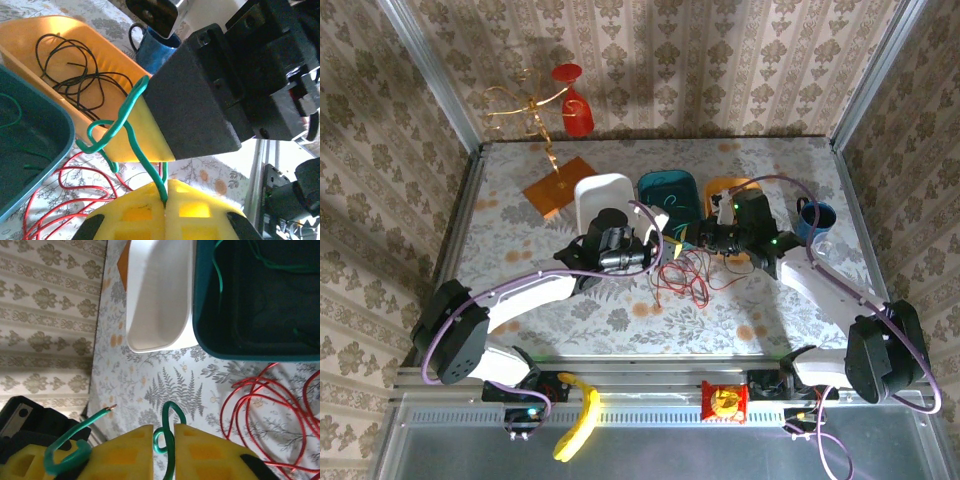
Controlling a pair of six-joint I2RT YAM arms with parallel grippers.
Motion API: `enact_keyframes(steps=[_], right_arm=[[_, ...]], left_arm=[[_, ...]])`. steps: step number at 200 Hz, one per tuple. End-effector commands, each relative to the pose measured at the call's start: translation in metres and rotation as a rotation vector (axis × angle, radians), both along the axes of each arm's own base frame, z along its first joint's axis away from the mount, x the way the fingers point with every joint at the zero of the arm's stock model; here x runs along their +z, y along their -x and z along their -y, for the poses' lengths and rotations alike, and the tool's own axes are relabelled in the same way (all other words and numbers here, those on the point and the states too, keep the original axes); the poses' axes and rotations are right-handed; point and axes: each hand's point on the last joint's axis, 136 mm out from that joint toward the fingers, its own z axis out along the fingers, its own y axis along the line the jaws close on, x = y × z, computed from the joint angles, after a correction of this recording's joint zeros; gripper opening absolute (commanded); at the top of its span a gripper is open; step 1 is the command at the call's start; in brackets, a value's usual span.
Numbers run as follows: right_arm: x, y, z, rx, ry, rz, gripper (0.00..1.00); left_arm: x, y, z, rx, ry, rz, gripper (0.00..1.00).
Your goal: Untangle the cables
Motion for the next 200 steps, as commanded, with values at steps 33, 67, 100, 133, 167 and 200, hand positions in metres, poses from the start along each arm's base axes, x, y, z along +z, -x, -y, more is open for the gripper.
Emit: enact_keyframes(steps=[33,67,100,133,167,200], right_arm=[[-0.047,-0.003,0.093,-0.477,0.307,-0.107,0.01],[-0.066,0.021,0.126,-0.666,0.333,-0.18,0.01],[-0.063,0.03,0.135,-0.71,0.309,-0.156,0.01],[-0.048,0.028,0.125,-0.584,0.353,-0.088,0.0],[-0.022,0.022,0.084,-0.333,0.267,0.034,0.01],[-0.01,0.026,0.05,-0.159,0.169,0.038,0.01]], left_arm=[[0.034,-0.005,-0.015,0.089,0.034,0.128,0.0],[0.047,-0.016,-0.03,0.188,0.076,0.172,0.0],[0.057,-0.024,-0.038,0.236,0.116,0.183,0.0],[0.052,-0.023,-0.03,0.184,0.111,0.15,0.16],[0.037,-0.013,-0.004,0.03,0.079,0.085,0.2],[0.042,-0.003,0.018,-0.092,0.108,0.068,0.37]])
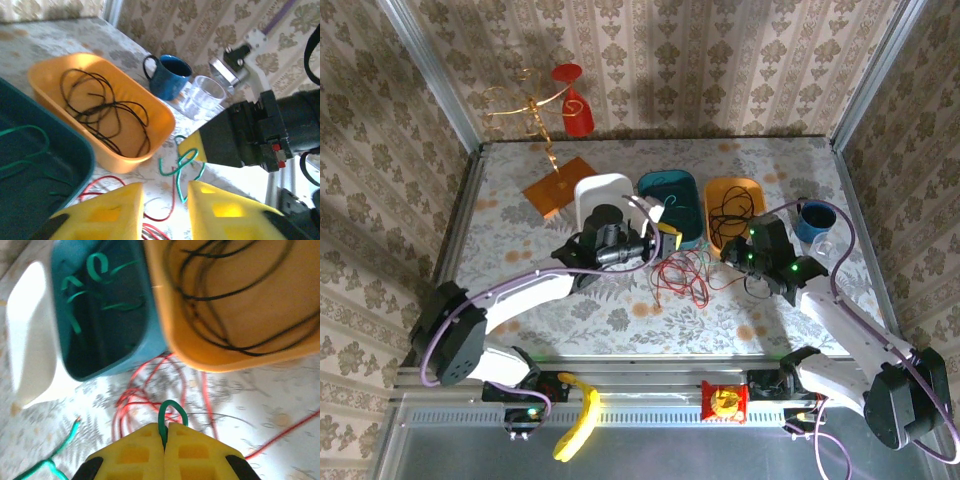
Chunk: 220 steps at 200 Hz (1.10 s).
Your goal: Untangle the cables
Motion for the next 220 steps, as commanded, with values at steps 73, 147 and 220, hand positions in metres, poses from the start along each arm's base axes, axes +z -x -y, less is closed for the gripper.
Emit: enact_keyframes(steps=[73,147,220], right_arm=[[0.044,-0.002,-0.057,0.279,-0.184,0.067,0.01],[0.045,0.001,-0.062,0.307,-0.211,0.059,0.01],[0.038,-0.011,0.023,-0.014,-0.027,0.049,0.0]], left_arm=[[0.005,0.034,0.028,-0.28,0.022,-0.07,0.37],[-0.003,0.006,0.02,-0.108,-0.019,-0.025,0.0],[-0.011,0.002,-0.015,0.007,-0.08,-0.024,0.0]])
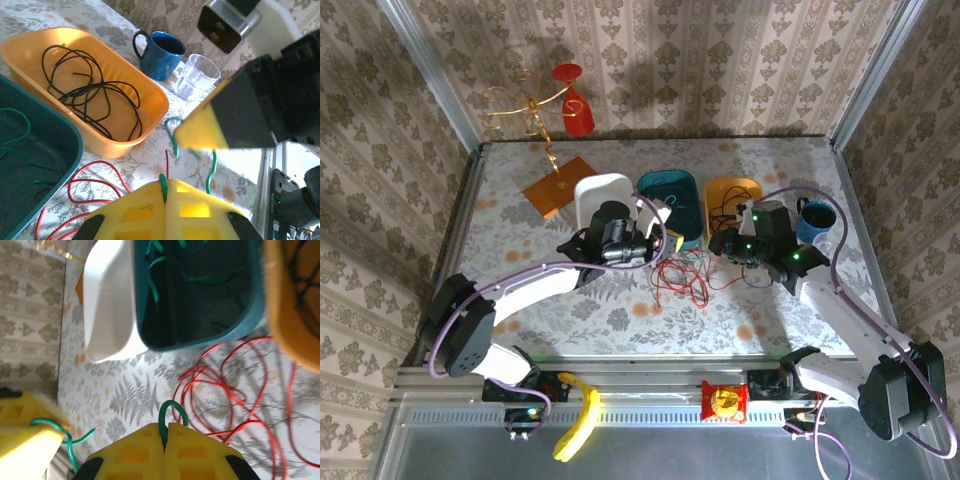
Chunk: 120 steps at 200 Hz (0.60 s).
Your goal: Untangle the cables
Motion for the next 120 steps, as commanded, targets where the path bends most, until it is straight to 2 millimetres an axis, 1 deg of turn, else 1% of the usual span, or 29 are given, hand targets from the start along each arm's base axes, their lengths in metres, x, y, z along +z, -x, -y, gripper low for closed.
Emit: enact_keyframes(steps=[1,17,37,51,61,69,76,82,88,93,99,109,120], right_arm=[[0.006,-0.006,0.047,-0.177,0.096,0.015,0.0],[0.013,-0.011,0.063,-0.251,0.092,0.043,0.0],[0.025,-0.019,0.065,-0.272,0.077,0.091,0.0],[0.033,-0.026,0.064,-0.279,0.057,0.118,0.0],[0.036,-0.03,0.063,-0.288,0.051,0.129,0.0],[0.04,-0.034,0.061,-0.287,0.044,0.143,0.0],[0.044,-0.036,0.058,-0.277,0.049,0.154,0.0],[0.046,-0.038,0.054,-0.268,0.059,0.16,0.0],[0.048,-0.04,0.051,-0.262,0.078,0.166,0.0],[0.051,-0.041,0.047,-0.252,0.099,0.176,0.0],[0.052,-0.042,0.043,-0.247,0.128,0.186,0.0],[0.054,-0.043,0.035,-0.236,0.177,0.199,0.0],[0.054,-0.046,0.031,-0.251,0.229,0.206,0.0]], left_arm=[[0.003,0.0,-0.016,0.043,-0.028,0.017,0.0],[-0.002,0.018,-0.013,-0.022,-0.047,0.001,0.0],[-0.005,0.049,-0.004,-0.144,-0.066,-0.031,0.0],[-0.009,0.065,0.001,-0.214,-0.083,-0.059,0.0],[-0.013,0.07,0.002,-0.24,-0.095,-0.081,0.0],[-0.015,0.07,0.0,-0.239,-0.098,-0.086,0.0],[-0.016,0.063,-0.002,-0.208,-0.104,-0.073,0.0],[-0.02,0.051,-0.006,-0.135,-0.126,-0.048,0.09],[-0.023,0.033,-0.015,-0.027,-0.158,-0.02,0.23],[-0.026,0.017,-0.025,0.071,-0.181,-0.002,0.32],[-0.027,-0.003,-0.041,0.203,-0.204,0.016,0.38],[-0.028,-0.032,-0.075,0.434,-0.21,0.014,0.46],[-0.026,-0.051,-0.111,0.618,-0.159,-0.014,0.54]])
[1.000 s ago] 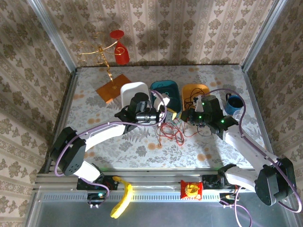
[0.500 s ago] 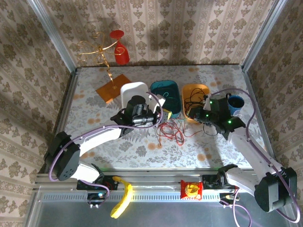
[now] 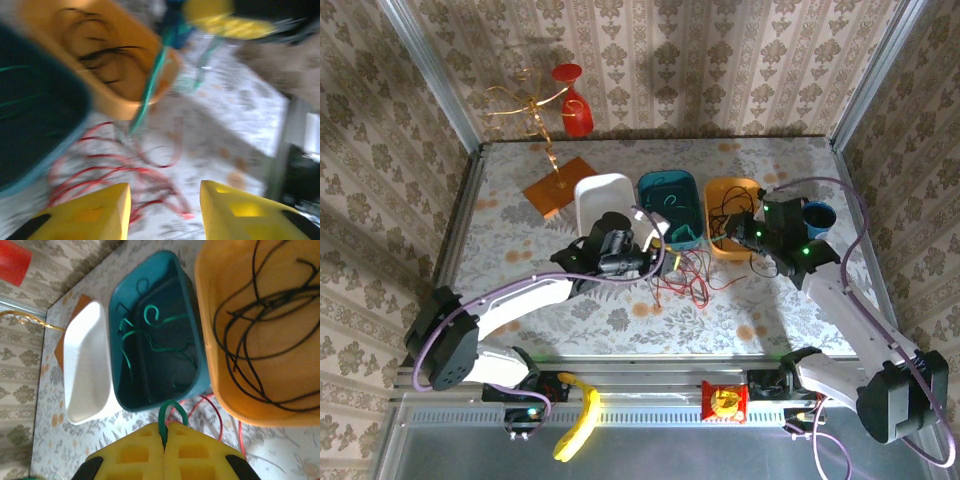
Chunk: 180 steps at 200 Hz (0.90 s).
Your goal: Untangle the cables
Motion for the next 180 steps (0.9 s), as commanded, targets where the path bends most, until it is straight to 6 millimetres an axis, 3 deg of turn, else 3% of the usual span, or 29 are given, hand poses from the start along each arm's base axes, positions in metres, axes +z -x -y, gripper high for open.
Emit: enact_keyframes(steps=[1,26,45,63,115,150,180], right_arm=[[0.022,-0.016,0.001,-0.072,0.13,0.088,0.0],[0.02,-0.031,-0.005,-0.121,0.233,0.084,0.0],[0.017,-0.047,-0.005,-0.183,0.349,0.066,0.0],[0.005,-0.064,-0.005,-0.248,0.437,0.018,0.0],[-0.031,-0.115,-0.018,-0.383,0.516,-0.052,0.03],[-0.065,-0.151,-0.056,-0.297,0.449,-0.136,0.1],[-0.103,-0.14,-0.094,-0.1,0.352,-0.274,0.26]], left_arm=[[-0.002,-0.062,-0.085,0.508,-0.018,0.035,0.54],[0.005,-0.074,-0.152,0.795,-0.006,0.047,0.67],[0.01,-0.07,-0.178,0.877,-0.059,0.074,0.68],[0.008,-0.067,-0.188,0.896,-0.091,0.078,0.69],[0.001,-0.061,-0.183,0.867,-0.071,0.035,0.69],[0.007,-0.063,-0.173,0.81,-0.078,0.058,0.7],[0.005,-0.064,-0.166,0.774,-0.116,0.048,0.71]])
